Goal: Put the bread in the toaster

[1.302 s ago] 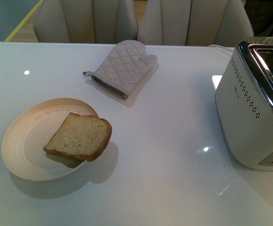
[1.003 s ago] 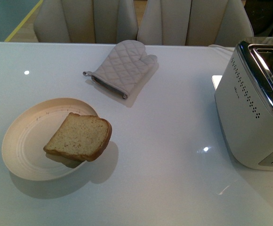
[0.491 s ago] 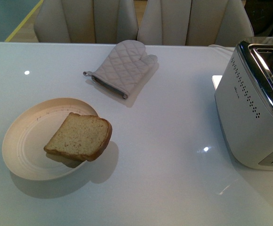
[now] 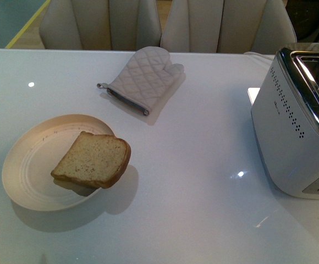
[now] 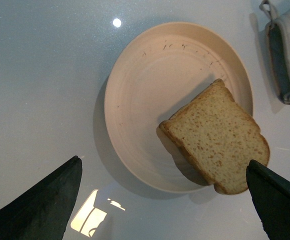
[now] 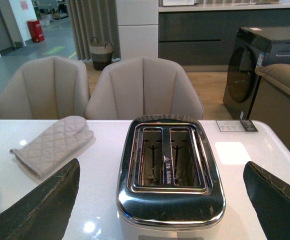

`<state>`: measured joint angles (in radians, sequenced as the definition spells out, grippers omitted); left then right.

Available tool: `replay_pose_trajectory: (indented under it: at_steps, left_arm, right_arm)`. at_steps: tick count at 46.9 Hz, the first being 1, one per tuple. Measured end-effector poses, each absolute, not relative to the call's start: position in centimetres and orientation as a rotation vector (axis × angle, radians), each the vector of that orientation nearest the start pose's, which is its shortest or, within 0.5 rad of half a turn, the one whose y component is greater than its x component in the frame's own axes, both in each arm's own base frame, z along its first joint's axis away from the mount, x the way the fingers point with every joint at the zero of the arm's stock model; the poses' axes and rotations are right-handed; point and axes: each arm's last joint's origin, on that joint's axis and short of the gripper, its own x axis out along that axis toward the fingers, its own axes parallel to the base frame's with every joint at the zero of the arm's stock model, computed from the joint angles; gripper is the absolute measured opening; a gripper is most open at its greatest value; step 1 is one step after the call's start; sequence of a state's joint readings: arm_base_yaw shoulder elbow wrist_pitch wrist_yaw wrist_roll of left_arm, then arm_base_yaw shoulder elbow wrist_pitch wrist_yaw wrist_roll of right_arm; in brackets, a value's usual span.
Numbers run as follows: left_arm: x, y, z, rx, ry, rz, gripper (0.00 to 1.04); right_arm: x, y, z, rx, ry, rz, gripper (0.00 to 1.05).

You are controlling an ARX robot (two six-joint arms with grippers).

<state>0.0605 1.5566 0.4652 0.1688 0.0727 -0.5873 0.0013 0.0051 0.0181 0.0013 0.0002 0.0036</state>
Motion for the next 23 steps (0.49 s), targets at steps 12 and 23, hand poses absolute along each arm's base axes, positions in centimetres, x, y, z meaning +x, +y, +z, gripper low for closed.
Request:
replay_pose_trajectory:
  at_steps: [12,23]
  left_arm:
    - [25.3,2.3,5.3,-0.607,0.992,0.312,0.97]
    - [27.0,2.1,2.0,-0.607,1.043,0.330,0.86]
  right_arm:
    - [9.7,0.0,16.9,0.004,-0.014,0.001,0.96]
    - [9.7,0.0,16.9,0.004,-0.014,0.001,0.96]
